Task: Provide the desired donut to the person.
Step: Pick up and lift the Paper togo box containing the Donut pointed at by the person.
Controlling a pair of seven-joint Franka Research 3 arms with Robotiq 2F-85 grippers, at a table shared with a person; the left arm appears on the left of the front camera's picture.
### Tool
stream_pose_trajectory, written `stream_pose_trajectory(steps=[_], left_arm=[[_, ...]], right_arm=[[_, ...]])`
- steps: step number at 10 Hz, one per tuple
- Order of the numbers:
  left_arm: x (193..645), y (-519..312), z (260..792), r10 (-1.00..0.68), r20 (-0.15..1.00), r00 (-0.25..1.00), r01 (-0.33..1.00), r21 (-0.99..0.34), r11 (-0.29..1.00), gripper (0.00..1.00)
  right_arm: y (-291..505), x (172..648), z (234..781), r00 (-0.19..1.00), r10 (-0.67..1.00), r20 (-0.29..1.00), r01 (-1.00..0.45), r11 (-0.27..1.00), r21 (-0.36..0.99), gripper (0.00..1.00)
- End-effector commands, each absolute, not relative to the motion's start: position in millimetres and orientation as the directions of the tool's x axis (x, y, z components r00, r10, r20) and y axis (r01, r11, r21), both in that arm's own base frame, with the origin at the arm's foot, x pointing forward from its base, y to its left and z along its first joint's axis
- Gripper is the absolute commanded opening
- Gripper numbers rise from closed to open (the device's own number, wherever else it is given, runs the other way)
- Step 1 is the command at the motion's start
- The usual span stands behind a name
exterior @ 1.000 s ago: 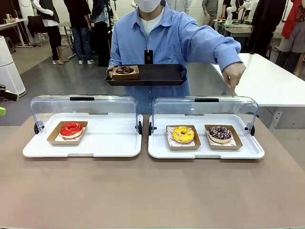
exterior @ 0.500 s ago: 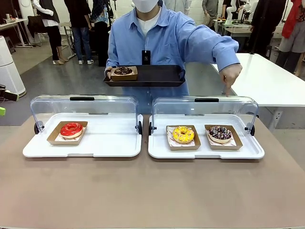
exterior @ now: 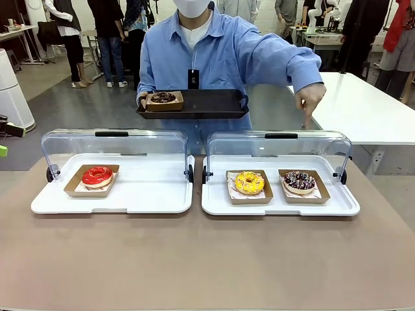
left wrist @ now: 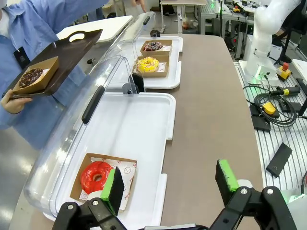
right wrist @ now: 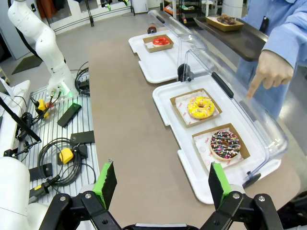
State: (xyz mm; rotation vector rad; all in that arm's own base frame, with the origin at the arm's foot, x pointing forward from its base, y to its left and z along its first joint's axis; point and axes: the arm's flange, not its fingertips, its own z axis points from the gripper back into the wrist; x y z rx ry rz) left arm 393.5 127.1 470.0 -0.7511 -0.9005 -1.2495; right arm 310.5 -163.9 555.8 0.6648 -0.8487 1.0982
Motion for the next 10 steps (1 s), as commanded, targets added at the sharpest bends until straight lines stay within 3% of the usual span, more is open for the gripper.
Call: stream_pose_trajectory(steps=[1,3,7,10], left_arm=[[393,129,470,-0.458,0.886,0.076,0.985,0.005,0.173,1.00],[393,129,470,-0.458,0.886,0.076,0.985,0.005,0.173,1.00],[393,129,470,-0.458,0.886,0.076,0.985,0.005,0.173,1.00],[393,129,470,-0.458,0.886,0.076,0.985,0.005,0.173,1.00]], right_arm=[[-163,311,557,0.196,0.471,0.860,-0.948,0.316,0.043,1.00],[-164,310,556,0.213,0.483,0.850,-0.944,0.326,0.051,1.00],[-102,358,597,0.175,0.801,0.573,-0.983,0.174,0.056,1.00],[-50,383,572,0.036,0.959,0.282,-0.996,0.011,0.090,1.00]])
